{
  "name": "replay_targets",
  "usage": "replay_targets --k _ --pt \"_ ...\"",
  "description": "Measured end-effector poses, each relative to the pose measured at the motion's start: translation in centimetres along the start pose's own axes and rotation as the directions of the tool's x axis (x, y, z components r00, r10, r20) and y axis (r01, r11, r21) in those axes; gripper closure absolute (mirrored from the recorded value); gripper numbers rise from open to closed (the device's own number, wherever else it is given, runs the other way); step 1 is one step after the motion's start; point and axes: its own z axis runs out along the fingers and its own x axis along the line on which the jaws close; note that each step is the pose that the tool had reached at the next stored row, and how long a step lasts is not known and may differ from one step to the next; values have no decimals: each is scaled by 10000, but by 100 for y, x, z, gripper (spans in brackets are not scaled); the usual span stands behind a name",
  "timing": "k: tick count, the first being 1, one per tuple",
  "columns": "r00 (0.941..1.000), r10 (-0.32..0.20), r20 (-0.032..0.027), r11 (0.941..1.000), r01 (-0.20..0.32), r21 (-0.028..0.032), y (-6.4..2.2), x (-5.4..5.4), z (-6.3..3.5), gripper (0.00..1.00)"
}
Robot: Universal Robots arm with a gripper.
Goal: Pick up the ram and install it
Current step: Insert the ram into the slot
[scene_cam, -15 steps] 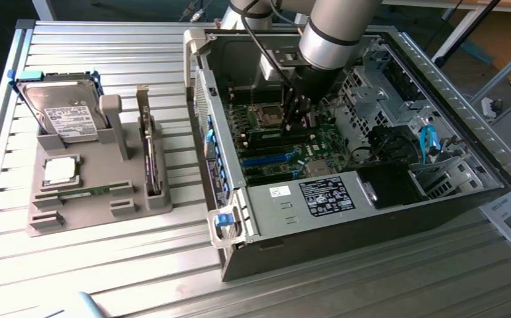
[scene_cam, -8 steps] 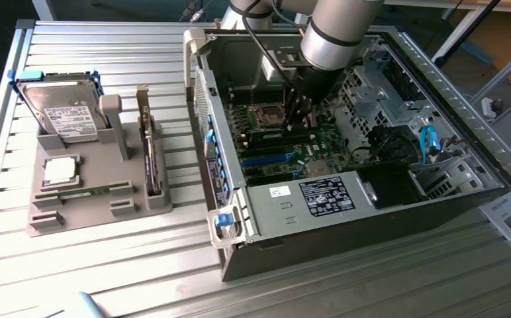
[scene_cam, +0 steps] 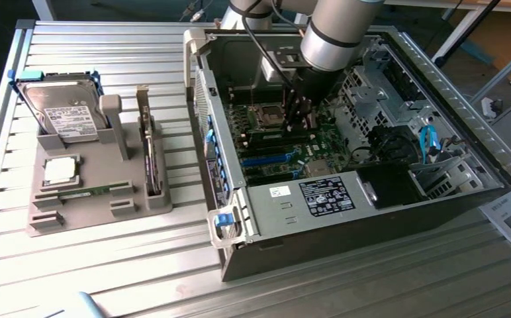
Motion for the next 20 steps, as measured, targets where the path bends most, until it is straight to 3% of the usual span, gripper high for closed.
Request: replay_targets --k 20 --pt "10000 32 3 10000 -32 1 -3 0 55 87"
